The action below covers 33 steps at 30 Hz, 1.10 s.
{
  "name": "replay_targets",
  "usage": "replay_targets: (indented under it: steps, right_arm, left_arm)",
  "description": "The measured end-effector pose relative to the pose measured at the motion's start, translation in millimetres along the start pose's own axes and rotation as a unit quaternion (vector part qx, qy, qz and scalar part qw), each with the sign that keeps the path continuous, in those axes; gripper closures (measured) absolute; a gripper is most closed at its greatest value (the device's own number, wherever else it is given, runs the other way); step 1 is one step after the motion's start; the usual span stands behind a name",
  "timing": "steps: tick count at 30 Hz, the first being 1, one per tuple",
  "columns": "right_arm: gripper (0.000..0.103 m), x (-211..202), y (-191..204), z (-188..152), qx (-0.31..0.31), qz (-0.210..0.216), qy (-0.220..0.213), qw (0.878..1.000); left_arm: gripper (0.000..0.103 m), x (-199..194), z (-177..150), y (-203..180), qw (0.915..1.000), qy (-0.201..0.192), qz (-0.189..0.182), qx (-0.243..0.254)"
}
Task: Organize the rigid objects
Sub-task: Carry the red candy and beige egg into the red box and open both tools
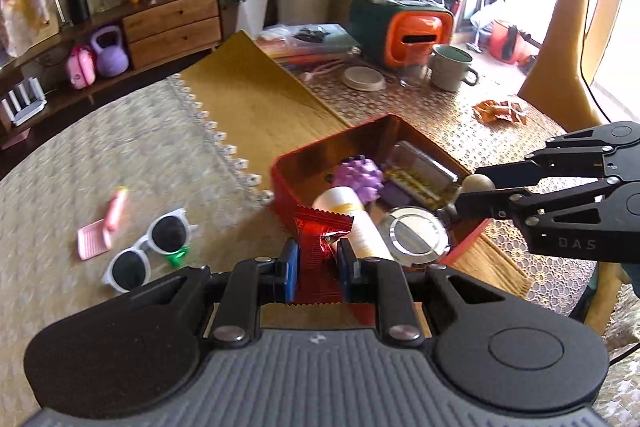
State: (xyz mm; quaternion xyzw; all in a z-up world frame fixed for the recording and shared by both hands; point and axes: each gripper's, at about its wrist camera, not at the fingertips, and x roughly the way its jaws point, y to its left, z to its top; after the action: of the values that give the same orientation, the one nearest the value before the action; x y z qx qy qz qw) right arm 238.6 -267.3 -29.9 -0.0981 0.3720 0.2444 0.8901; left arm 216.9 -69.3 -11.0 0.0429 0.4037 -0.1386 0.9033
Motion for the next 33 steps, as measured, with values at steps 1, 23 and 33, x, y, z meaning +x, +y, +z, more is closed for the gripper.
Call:
replay_targets:
  steps: [1,23,33]
  right_arm:
    - [0.076,1,-4,-2,0.003,-0.001,0.001,1.000]
    - [0.076,39,-32,-22,0.003,-0.007,0.019,1.000]
    - [0.076,57,-30,-27,-0.010,-0.013,0.027,1.000]
  left_arm:
    - [0.083,4,2,-5,1.0000,0.002,-0.002,0.004]
    - [0.083,107,46,-62,0.9977,0.056,-0.020,0.033]
    - [0.083,137,49,-69,0.9961,0.078,-0.035,0.024]
